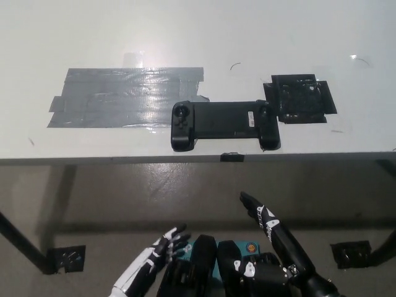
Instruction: A controller is being placed at the center of the desk near the left hand and the robot uses its left hand's index finger to press a button at the left area of the controller
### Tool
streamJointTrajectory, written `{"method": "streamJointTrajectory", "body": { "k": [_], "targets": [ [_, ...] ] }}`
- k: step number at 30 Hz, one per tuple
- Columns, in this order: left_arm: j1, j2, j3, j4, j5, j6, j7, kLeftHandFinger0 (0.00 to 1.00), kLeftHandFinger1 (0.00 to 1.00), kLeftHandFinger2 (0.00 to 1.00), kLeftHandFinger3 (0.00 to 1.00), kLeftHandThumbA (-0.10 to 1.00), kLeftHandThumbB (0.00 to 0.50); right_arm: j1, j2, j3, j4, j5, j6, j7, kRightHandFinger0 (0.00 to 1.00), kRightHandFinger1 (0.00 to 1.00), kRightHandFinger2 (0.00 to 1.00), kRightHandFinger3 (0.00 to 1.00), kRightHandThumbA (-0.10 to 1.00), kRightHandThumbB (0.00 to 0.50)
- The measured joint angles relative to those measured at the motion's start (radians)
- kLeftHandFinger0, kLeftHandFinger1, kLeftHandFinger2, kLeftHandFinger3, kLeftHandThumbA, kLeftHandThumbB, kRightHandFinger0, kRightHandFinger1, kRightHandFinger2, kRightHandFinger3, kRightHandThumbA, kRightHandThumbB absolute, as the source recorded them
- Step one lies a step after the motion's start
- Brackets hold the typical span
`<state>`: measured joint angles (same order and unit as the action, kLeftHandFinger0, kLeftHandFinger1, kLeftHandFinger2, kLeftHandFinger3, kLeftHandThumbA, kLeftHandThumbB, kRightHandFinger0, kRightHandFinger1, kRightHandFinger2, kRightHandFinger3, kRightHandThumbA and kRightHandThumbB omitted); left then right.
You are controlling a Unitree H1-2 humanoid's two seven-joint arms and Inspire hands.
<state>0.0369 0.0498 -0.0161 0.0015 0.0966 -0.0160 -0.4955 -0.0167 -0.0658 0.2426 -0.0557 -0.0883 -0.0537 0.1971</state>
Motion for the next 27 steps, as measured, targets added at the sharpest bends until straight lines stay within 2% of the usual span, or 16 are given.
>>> {"method": "streamJointTrajectory", "body": {
  "k": [6,13,17,27],
  "targets": [
    [0.000,-0.003,0.015,0.010,0.032,-0.094,0.066,1.00,1.00,1.00,1.00,1.00,0.219,0.000,0.003,0.000,0.000,0.003,0.000,0.000,1.00,1.00,1.00,1.00,0.86,0.207],
    [-0.003,-0.004,0.021,0.013,0.065,-0.216,0.151,1.00,1.00,1.00,1.00,1.00,0.229,-0.004,0.007,0.000,0.000,0.013,-0.005,0.000,1.00,1.00,1.00,1.00,0.84,0.200],
    [-0.007,-0.003,0.019,0.015,0.083,-0.273,0.197,1.00,1.00,1.00,1.00,1.00,0.215,-0.012,0.009,0.000,-0.001,0.018,-0.010,0.001,1.00,1.00,1.00,1.00,0.83,0.205],
    [-0.008,0.000,0.007,0.015,0.104,-0.312,0.250,1.00,1.00,1.00,1.00,1.00,0.173,-0.016,0.008,0.000,-0.002,0.020,-0.011,0.002,1.00,1.00,1.00,1.00,0.74,0.199]
  ]
}}
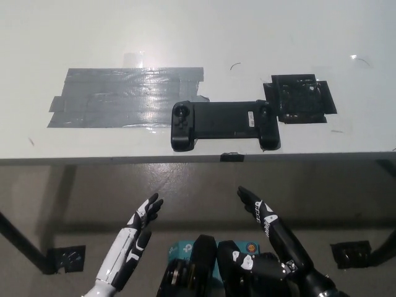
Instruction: A controller is being placed at the center of the desk near the left hand and the robot uses its left hand's index finger to press a button at the left area of the controller
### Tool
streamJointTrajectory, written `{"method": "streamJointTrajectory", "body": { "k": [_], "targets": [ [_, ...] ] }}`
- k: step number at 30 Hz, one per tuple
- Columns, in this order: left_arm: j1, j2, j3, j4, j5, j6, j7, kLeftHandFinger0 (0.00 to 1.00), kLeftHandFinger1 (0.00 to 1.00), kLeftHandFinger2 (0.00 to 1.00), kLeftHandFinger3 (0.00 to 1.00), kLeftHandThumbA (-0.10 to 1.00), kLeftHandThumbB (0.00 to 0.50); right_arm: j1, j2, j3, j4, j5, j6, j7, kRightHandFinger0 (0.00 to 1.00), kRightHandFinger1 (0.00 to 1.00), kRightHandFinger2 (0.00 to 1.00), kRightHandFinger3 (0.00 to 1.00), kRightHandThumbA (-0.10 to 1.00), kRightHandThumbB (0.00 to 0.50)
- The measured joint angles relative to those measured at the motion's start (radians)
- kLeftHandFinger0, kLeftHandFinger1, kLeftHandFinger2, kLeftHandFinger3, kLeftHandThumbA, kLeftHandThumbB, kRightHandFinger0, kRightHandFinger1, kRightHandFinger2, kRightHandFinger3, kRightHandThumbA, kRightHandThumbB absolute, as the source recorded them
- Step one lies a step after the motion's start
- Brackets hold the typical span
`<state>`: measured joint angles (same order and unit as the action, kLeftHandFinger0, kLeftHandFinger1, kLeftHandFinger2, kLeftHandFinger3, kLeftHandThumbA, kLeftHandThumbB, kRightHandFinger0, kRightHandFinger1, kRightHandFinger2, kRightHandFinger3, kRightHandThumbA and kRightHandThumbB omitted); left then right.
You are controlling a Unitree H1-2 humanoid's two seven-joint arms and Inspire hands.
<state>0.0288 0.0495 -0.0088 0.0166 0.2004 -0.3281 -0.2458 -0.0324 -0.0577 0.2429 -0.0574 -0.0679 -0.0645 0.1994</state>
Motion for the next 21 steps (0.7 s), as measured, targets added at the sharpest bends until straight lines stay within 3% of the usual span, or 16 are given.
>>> {"method": "streamJointTrajectory", "body": {
  "k": [13,21],
  "targets": [
    [-0.010,0.006,-0.008,0.000,0.018,-0.004,0.027,1.00,1.00,1.00,1.00,1.00,0.178,-0.022,-0.001,0.000,0.000,0.000,0.000,0.004,1.00,1.00,1.00,1.00,0.70,0.202],
    [-0.010,0.007,-0.016,0.000,0.022,-0.004,0.035,1.00,1.00,1.00,1.00,0.94,0.166,-0.025,-0.001,0.000,0.000,0.001,0.000,0.006,1.00,1.00,1.00,1.00,0.71,0.206]
  ]
}}
